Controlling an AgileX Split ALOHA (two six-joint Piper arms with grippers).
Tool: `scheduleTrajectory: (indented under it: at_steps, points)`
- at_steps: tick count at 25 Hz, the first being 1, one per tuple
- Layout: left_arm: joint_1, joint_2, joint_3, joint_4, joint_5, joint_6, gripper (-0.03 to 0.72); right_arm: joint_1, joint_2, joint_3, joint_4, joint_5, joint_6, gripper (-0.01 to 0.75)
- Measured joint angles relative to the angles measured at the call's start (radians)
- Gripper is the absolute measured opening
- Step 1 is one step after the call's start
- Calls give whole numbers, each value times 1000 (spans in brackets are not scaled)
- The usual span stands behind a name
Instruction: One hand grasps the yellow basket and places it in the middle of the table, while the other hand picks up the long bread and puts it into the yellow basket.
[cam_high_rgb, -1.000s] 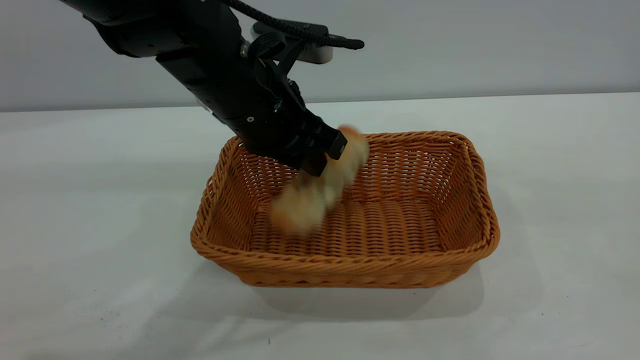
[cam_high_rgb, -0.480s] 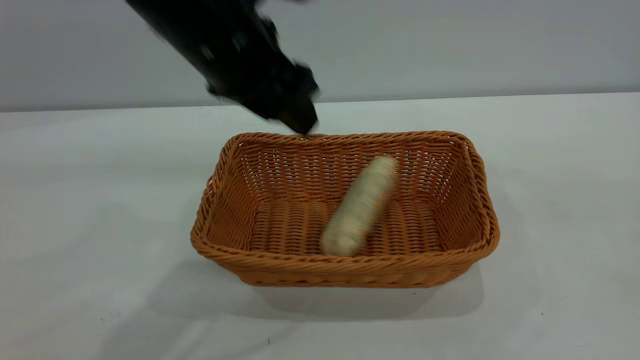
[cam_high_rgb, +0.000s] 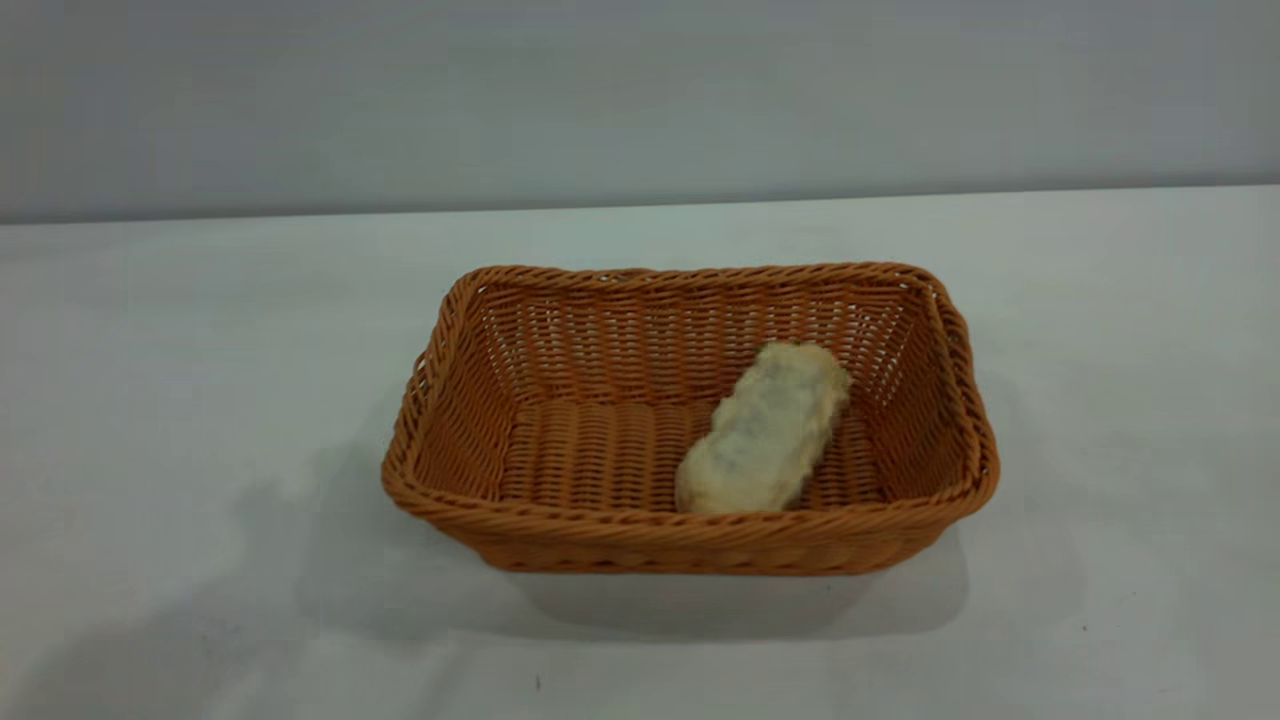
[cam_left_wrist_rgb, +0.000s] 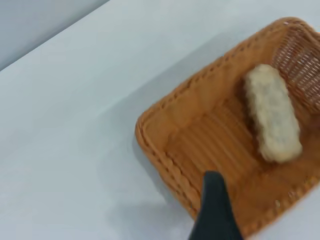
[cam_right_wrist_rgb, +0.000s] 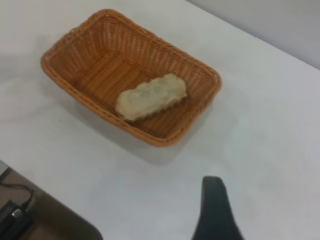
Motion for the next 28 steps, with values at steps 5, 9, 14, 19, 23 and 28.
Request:
scheduleTrajectory:
  at_steps: [5,9,14,19,23,28]
  points:
    - [10,-173,42,3,122,0,579,0,-98,13,-24,51,46,558]
    - [10,-317,143,3,168,-1,579,0,-189,116,-24,55,63,558]
    - [10,-521,305,3,213,-23,579,0,-320,301,-28,7,111,558]
    - [10,-727,440,3,252,-26,579,0,-435,416,-58,-38,138,558]
    - [10,-864,526,3,285,-26,579,0,-499,461,-105,-34,160,558]
    - [10,-1015,624,32,316,-36,579,0,-508,481,-147,-22,173,558]
